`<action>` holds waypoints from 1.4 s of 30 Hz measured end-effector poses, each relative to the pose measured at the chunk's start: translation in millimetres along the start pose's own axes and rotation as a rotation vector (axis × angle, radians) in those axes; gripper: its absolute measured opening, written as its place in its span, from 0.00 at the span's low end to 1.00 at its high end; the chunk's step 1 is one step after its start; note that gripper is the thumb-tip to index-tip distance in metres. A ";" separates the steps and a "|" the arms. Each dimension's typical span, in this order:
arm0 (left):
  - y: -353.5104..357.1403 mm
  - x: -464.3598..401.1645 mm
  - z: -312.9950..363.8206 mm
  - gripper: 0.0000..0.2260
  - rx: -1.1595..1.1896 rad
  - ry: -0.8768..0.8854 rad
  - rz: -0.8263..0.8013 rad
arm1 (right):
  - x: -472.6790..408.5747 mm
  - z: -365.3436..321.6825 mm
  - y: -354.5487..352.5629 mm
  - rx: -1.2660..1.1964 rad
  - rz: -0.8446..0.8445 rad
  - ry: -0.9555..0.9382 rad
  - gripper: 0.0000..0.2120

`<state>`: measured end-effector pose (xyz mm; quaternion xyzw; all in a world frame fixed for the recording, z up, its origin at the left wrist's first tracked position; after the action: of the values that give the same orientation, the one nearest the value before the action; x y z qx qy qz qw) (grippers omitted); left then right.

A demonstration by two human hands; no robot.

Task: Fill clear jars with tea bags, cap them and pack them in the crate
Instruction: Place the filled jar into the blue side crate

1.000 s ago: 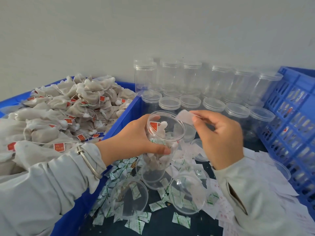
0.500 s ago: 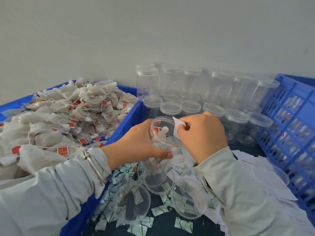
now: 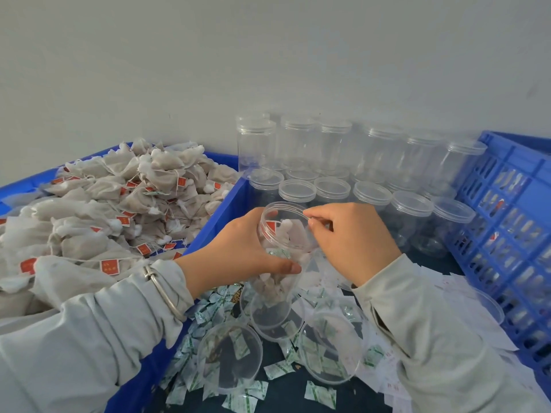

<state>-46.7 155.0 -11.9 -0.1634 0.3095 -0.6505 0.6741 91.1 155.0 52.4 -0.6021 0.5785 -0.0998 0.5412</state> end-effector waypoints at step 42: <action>293.2 -161.6 437.4 0.36 0.135 0.516 -0.122 | 49.2 298.3 -390.7 0.653 0.334 0.299 0.11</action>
<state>462.4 262.6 168.8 0.0346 0.4166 -0.7293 0.5417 559.0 175.7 209.7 -0.2750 0.6787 -0.2757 0.6227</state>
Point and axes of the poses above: each hand's wrist, its own x-axis away from the middle knuckle, its own y-axis out of the palm, z = x × y, the point moved 9 cm from there along -x, towards the middle knuckle, and after that the axes turned 3 degrees about z, right-handed, at the moved point
